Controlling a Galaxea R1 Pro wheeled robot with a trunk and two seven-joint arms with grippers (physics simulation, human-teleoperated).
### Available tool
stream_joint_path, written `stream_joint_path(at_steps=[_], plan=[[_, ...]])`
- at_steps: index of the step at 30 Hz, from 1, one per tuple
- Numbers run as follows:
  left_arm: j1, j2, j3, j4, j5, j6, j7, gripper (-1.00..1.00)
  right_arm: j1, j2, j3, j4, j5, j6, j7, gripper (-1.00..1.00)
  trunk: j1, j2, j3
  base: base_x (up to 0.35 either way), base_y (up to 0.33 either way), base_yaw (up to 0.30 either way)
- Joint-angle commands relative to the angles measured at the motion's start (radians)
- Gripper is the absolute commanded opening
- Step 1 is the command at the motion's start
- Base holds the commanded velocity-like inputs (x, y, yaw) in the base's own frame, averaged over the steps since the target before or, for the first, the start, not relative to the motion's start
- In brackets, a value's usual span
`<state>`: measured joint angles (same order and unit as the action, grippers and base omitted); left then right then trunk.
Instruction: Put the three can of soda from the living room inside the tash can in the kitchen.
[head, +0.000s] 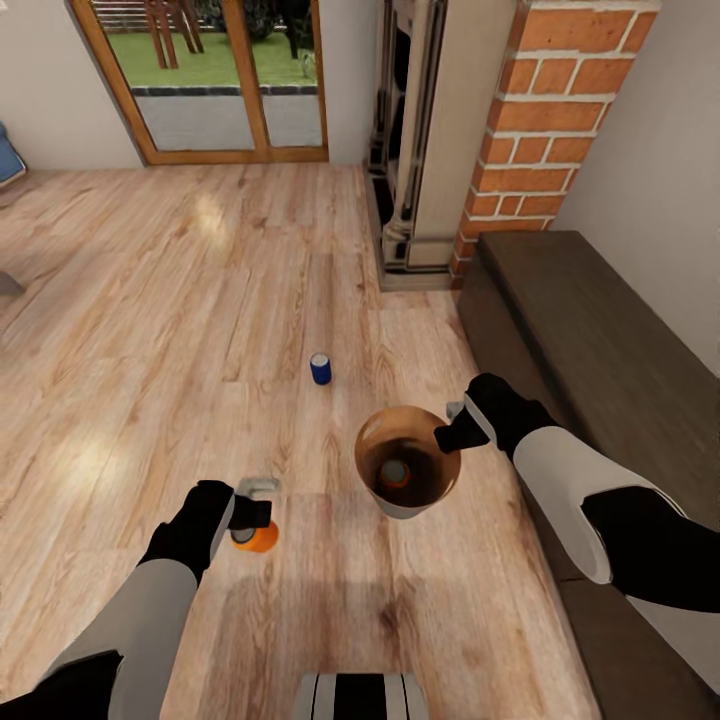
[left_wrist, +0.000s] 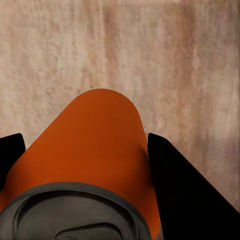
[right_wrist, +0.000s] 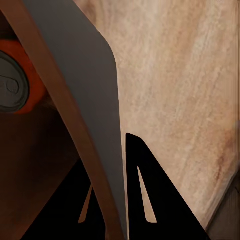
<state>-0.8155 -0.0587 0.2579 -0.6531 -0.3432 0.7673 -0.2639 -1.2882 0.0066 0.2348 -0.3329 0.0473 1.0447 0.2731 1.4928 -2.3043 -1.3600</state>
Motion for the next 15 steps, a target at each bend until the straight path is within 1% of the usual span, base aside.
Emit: stream_joint_path(at_steps=[1, 2, 4, 5, 8, 9, 12, 13, 14, 15], plan=[[0.0, 0.001, -0.001, -0.011, -0.003, 0.01, -0.009, -1.0, 0.0, 0.0, -0.005, 0.0, -0.024, 0.002, 0.006, -1.0, -0.004, 0.007, 0.003, 0.0, 0.0, 0.0], [0.0, 0.002, -0.002, -0.034, -0.003, 0.034, -0.019, -1.0, 0.001, 0.001, -0.005, 0.0, -0.024, 0.002, 0.006, -1.0, -0.008, 0.014, 0.006, 0.0, 0.0, 0.0], [0.0, 0.003, -0.003, -0.06, -0.003, 0.057, -0.026, -1.0, 0.001, 0.001, -0.005, 0.0, -0.024, 0.002, 0.006, -1.0, -0.015, 0.028, 0.013, 0.0, 0.0, 0.0], [-0.001, 0.004, -0.004, -0.089, -0.003, 0.077, -0.036, -1.0, 0.001, 0.001, -0.005, 0.0, -0.024, 0.002, 0.006, -1.0, -0.019, 0.035, 0.016, 0.0, 0.0, 0.0], [-0.002, 0.005, -0.009, -0.132, -0.003, 0.107, -0.062, -1.0, 0.001, 0.002, -0.005, 0.001, -0.024, 0.002, 0.007, -1.0, -0.031, 0.056, 0.025, 0.0, 0.0, 0.0], [-0.006, 0.007, -0.017, -0.157, -0.003, 0.132, -0.086, -1.0, 0.001, 0.003, -0.005, 0.001, -0.024, 0.002, 0.007, -1.0, -0.035, 0.063, 0.028, 0.0, 0.0, 0.0], [-0.023, 0.009, -0.031, -0.194, -0.004, 0.168, -0.131, -1.0, 0.002, 0.004, -0.005, 0.001, -0.024, 0.002, 0.007, -1.0, -0.046, 0.084, 0.038, 0.0, 0.0, 0.0], [-0.038, 0.012, -0.038, -0.217, -0.004, 0.186, -0.164, -1.0, 0.002, 0.004, -0.005, 0.001, -0.024, 0.002, 0.007, -1.0, -0.05, 0.091, 0.041, 0.0, 0.0, 0.0], [-0.061, 0.025, -0.044, -0.247, -0.004, 0.215, -0.211, -1.0, 0.002, 0.005, -0.005, 0.002, -0.024, 0.002, 0.006, -1.0, -0.054, 0.098, 0.044, 0.0, 0.0, 0.0], [-0.079, 0.036, -0.047, -0.262, -0.004, 0.24, -0.242, -1.0, 0.003, 0.005, -0.005, 0.003, -0.024, 0.002, 0.006, -1.0, -0.058, 0.105, 0.047, 0.0, 0.0, 0.0]])
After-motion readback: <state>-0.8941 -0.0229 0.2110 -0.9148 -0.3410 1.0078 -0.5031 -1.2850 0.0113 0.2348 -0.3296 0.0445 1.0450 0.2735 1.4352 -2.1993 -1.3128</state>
